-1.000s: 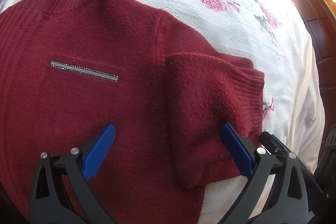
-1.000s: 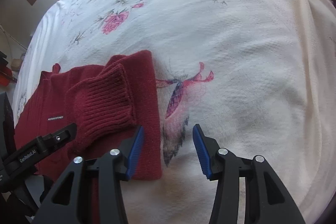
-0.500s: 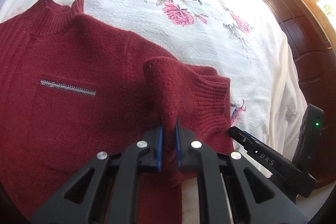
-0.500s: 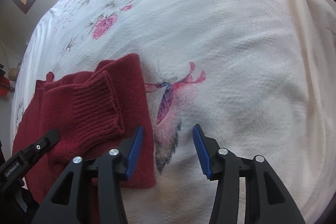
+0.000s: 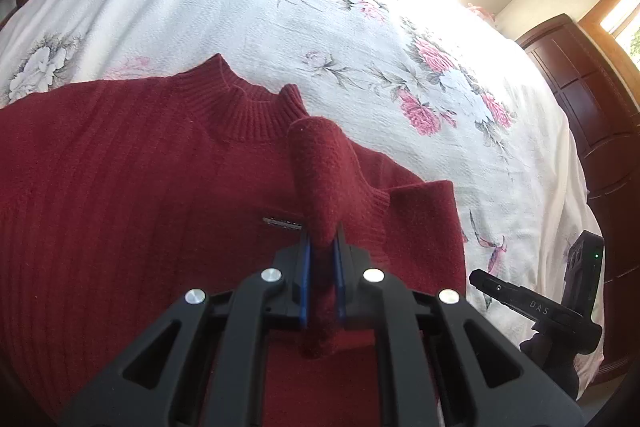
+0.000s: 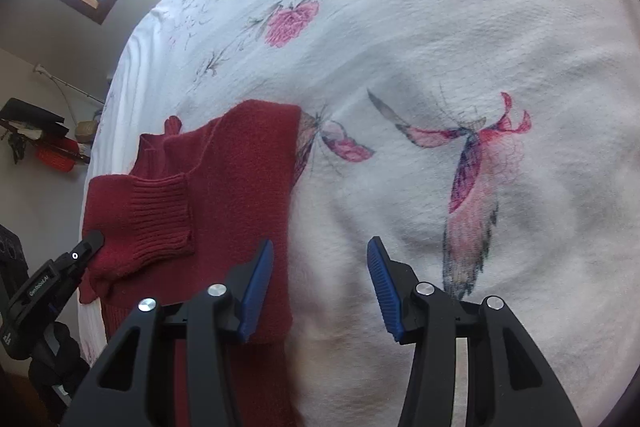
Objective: Fold small clothes
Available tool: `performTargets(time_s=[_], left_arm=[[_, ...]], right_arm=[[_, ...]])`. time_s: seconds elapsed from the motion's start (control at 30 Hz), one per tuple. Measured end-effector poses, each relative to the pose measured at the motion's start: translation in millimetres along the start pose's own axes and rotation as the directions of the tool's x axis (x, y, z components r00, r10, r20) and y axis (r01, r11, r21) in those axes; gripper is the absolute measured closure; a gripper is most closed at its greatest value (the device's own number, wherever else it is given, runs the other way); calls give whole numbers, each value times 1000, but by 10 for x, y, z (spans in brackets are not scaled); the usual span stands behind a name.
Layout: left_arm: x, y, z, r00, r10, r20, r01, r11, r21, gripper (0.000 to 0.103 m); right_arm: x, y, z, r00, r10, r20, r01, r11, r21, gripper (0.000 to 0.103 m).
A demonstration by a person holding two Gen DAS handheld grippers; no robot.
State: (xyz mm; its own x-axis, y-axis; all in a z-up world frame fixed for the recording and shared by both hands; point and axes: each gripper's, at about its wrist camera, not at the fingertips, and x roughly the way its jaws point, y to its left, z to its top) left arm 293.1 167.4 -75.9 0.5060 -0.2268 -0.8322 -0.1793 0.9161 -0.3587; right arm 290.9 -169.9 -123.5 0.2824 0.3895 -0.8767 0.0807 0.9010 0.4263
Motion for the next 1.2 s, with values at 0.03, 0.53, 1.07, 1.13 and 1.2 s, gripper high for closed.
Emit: performTargets(time_s=[0.03, 0.53, 1.07, 1.13, 1.2], left_arm=[[-4, 65, 19, 1000, 12, 0, -12, 1000, -2, 95], [14, 448, -69, 987, 161, 18, -162, 982, 99, 70], [928, -398, -383, 934, 355, -32, -297, 826, 479, 44], [884, -378, -350, 943, 331, -31, -282, 846, 452, 65], [812, -333, -301, 948, 318, -22, -280, 865, 417, 91]], right_arm=[[53, 63, -10, 1000, 0, -12, 0, 1000, -16, 54], [344, 389, -54, 995, -86, -47, 79, 986, -145, 62], [243, 271, 15, 997, -70, -10, 69, 993, -95, 60], [231, 267, 22, 998, -68, -7, 67, 993, -92, 60], [220, 256, 22, 998, -67, -4, 66, 994, -89, 60]])
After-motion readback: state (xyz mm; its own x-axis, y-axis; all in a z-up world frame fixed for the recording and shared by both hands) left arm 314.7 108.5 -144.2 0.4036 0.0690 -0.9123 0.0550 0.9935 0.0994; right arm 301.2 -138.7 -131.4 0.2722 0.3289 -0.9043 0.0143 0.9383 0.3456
